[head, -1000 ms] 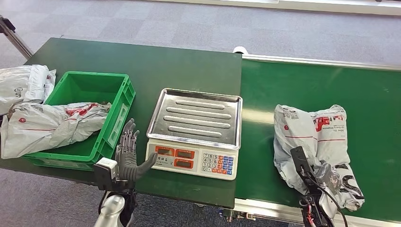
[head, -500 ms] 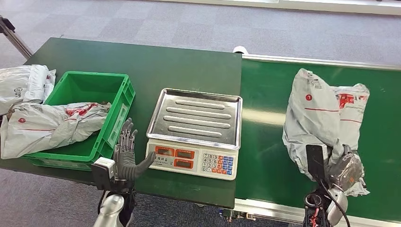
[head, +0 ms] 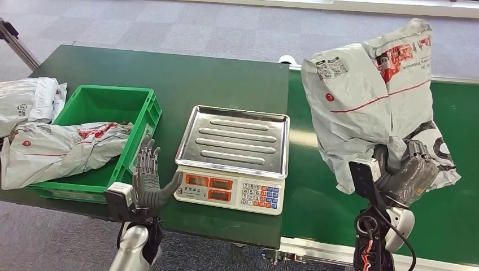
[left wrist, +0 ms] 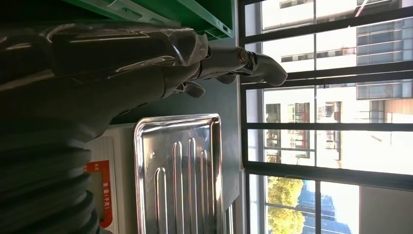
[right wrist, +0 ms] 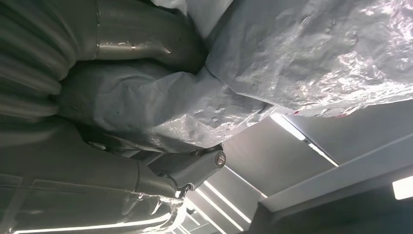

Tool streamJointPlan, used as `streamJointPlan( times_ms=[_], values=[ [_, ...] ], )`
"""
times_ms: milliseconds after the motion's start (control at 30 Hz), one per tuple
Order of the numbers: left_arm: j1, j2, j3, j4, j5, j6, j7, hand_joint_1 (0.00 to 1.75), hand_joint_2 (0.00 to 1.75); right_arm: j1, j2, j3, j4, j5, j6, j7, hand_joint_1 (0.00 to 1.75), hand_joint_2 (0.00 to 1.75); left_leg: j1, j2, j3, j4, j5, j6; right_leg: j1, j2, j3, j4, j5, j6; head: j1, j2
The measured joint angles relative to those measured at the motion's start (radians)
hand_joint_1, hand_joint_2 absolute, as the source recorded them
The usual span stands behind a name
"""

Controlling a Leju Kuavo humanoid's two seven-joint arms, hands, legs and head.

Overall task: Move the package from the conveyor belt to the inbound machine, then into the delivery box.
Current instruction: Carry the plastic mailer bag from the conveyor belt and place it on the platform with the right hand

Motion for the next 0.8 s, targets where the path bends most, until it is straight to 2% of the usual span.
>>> streamJointPlan(
  times_ms=[200,333,400,467,567,800],
  values=[
    [-0.001,0.0,0.0,-0.001,0.001,0.0,0.0,0.0,1.75,-0.003,0.002,0.028,-0.022,0.002,0.0,0.001,1.29,1.75,0.0,0.0,0.0,0.0,0.0,0.0,0.0,0.0,0.0,0.0,0.0,0.0,0.0,0.0],
    [-0.001,0.0,0.0,-0.002,0.004,0.001,0.0,0.0,1.75,-0.004,0.004,0.036,-0.025,-0.011,0.01,-0.003,1.61,1.75,0.0,0.0,0.0,0.0,0.0,0.0,0.0,0.0,0.0,0.0,0.0,0.0,0.0,0.0],
    [-0.001,0.0,0.001,-0.008,0.017,0.002,0.0,0.0,1.75,-0.01,0.003,0.051,-0.025,-0.067,0.072,-0.019,1.71,1.75,0.0,0.001,0.0,0.0,0.0,0.0,0.0,0.0,0.0,0.0,0.0,0.0,0.0,0.0],
    [-0.001,0.0,0.003,-0.019,0.033,-0.002,0.0,0.0,1.75,-0.031,0.0,0.087,-0.019,-0.131,0.19,-0.03,1.73,1.75,0.0,0.002,0.0,0.0,0.0,0.0,0.0,0.002,0.0,0.0,0.0,0.0,0.0,0.0],
    [-0.001,0.0,0.008,-0.033,0.044,-0.01,0.0,0.0,1.75,-0.098,-0.003,0.17,0.017,-0.113,0.297,0.001,1.74,1.75,0.0,0.004,0.0,0.0,0.0,0.0,0.0,0.002,0.0,0.0,0.0,0.0,0.0,0.0],
    [-0.002,0.001,0.018,-0.043,0.051,-0.026,0.0,0.0,1.75,-0.338,-0.002,0.39,0.275,0.056,0.35,0.133,1.75,1.75,0.001,0.003,0.0,0.0,0.001,0.0,0.001,0.002,0.0,0.001,0.0,0.0,0.0,0.0]
  ],
)
